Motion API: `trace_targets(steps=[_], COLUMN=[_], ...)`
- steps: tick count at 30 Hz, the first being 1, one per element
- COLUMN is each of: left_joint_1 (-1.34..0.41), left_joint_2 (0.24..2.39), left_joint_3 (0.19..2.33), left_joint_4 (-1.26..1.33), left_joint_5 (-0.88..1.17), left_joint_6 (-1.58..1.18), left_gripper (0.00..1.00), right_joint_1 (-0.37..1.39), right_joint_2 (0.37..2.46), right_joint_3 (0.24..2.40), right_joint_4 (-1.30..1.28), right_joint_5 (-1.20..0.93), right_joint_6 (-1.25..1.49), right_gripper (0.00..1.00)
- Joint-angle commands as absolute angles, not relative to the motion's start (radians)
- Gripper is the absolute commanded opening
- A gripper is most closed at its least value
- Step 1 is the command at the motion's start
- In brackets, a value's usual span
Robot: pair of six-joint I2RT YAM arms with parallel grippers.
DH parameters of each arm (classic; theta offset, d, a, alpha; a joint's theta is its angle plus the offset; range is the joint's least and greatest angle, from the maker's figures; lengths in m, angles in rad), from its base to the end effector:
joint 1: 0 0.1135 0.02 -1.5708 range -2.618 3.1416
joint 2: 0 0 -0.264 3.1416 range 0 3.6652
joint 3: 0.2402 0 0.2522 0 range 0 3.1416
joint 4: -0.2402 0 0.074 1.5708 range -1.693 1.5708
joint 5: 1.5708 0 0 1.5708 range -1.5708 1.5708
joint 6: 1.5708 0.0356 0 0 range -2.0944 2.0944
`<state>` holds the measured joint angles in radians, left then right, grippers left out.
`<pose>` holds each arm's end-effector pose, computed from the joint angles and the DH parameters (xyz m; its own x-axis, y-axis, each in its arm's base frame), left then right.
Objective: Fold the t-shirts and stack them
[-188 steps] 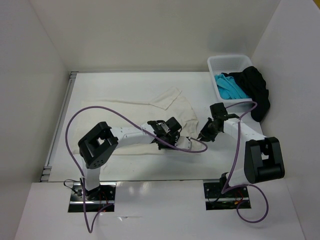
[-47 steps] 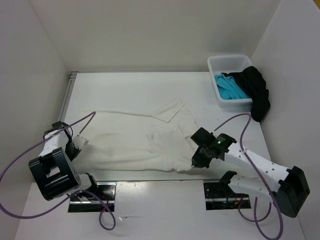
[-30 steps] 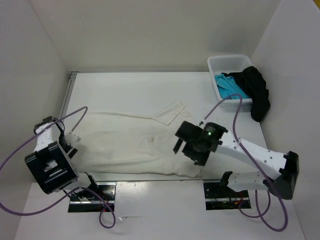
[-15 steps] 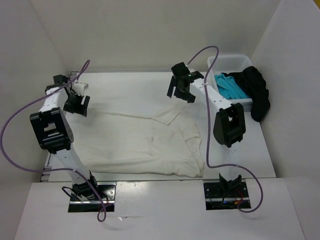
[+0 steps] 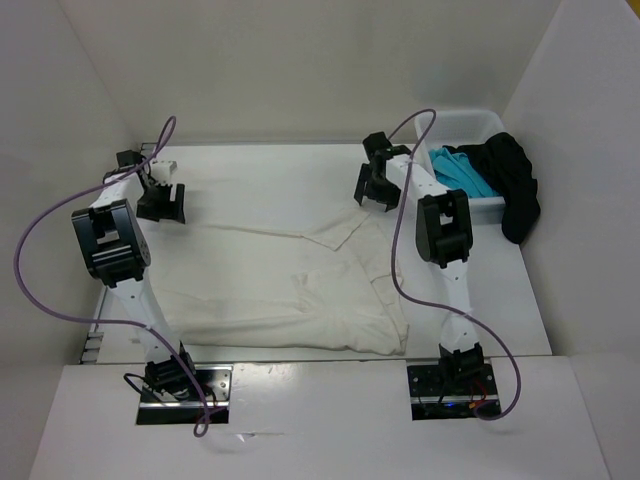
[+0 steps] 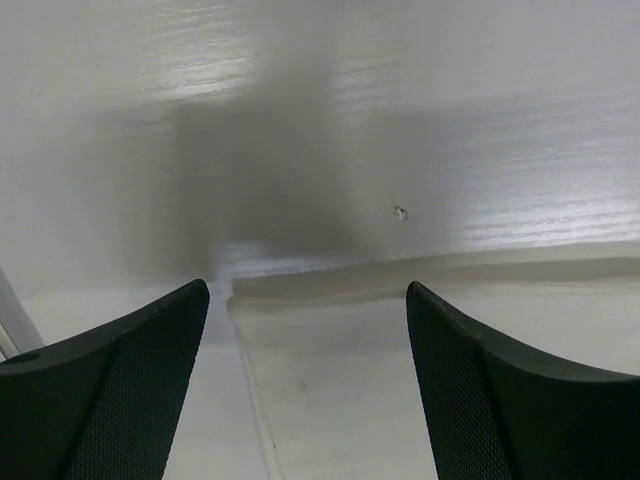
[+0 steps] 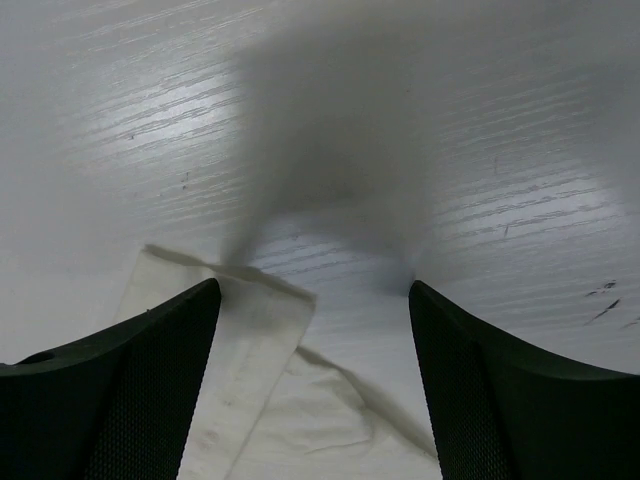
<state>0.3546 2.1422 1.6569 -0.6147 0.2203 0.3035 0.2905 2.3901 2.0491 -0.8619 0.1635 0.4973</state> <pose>0.4310 0.1513 0.1775 -0.8710 -0.0115 -0.4911 0.0152 0.9986 -0.0503 0.4836 0.1385 0.1665 -0.8938 0.2241 -0.3886 0.2274 0.9731 0.0381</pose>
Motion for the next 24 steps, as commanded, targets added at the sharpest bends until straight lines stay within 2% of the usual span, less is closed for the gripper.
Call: trace_targets(steps=[1,8,12,16,17,19,21,24], left_joint_1=[0.357,0.357,0.348,0.348,0.348,0.348,0.348,0.348], left_joint_2=[2.160,2.178,2.178,2.178,2.178,2.169,2.169,2.148], left_joint_3=[1.661,1.619,1.618,1.597,1.597,1.577,1.577,1.554], left_joint_4=[-0.577,-0.563,-0.584,-0.603,-0.603,-0.612,-0.623,-0.623], left_joint_5=[0.216,0.178,0.178,0.178,0.178,0.178,0.178,0.178], left_joint_6=[0.273,0.273,0.296,0.308,0.319,0.328,0.339,0.348], left_gripper=[0.87,0.88,0.86,0.62,0.51,0.38,0.21,0.16], right_joint_1=[0.285,0.285,0.285,0.285,0.285,0.285,0.285,0.285], right_joint_2=[2.368,2.323,2.310,2.301,2.301,2.301,2.310,2.333], right_joint_3=[2.022,1.858,1.815,1.804,1.804,1.793,1.793,1.818], right_joint_4=[-0.809,-0.752,-0.721,-0.712,-0.712,-0.701,-0.690,-0.690], right_joint_5=[0.094,0.060,0.028,0.009,0.000,-0.009,-0.041,-0.066], right_joint_6=[0.474,0.483,0.483,0.483,0.483,0.483,0.483,0.483], right_gripper=[0.81,0.79,0.72,0.60,0.54,0.43,0.37,0.25])
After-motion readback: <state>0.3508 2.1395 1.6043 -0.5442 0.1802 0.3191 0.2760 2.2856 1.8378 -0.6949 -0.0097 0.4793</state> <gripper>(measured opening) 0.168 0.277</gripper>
